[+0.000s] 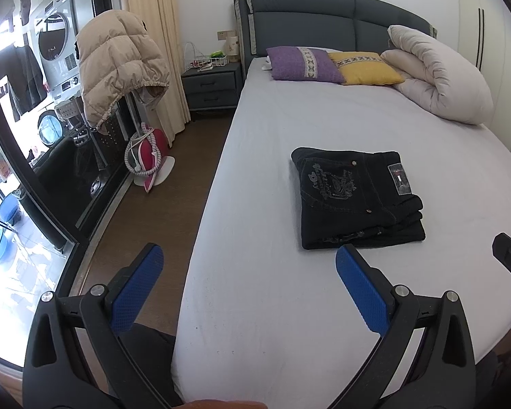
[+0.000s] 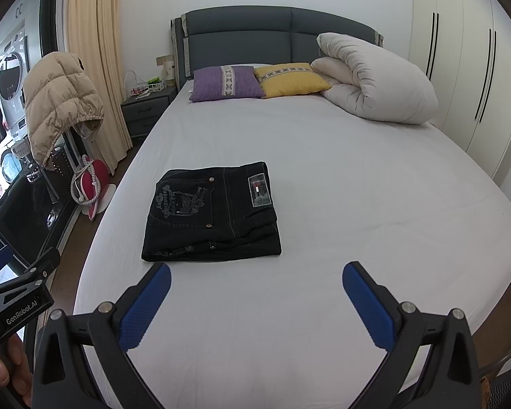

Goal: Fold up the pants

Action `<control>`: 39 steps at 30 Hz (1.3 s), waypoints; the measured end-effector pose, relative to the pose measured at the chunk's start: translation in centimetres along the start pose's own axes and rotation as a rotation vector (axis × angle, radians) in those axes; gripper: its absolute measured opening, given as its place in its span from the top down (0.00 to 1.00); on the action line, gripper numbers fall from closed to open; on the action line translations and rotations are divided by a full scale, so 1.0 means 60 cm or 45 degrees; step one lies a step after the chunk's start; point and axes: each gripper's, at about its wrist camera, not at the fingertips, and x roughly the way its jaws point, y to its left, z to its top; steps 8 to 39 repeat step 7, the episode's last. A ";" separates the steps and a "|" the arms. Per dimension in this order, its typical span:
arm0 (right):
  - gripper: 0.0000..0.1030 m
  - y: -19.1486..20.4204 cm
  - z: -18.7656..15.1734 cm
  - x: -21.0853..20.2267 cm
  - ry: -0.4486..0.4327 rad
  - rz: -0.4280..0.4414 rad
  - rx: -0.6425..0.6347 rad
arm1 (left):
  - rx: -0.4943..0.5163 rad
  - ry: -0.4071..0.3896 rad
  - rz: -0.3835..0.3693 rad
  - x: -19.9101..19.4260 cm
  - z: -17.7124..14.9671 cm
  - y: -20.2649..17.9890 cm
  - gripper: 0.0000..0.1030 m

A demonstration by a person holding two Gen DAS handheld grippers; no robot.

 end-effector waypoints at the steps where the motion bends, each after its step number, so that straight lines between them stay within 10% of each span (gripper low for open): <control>1: 0.00 0.002 -0.003 -0.001 0.002 -0.001 -0.001 | 0.001 0.002 -0.002 0.002 0.002 0.002 0.00; 39: 0.00 -0.004 -0.006 0.006 0.009 0.006 -0.006 | 0.006 -0.011 0.000 0.002 -0.001 0.008 0.00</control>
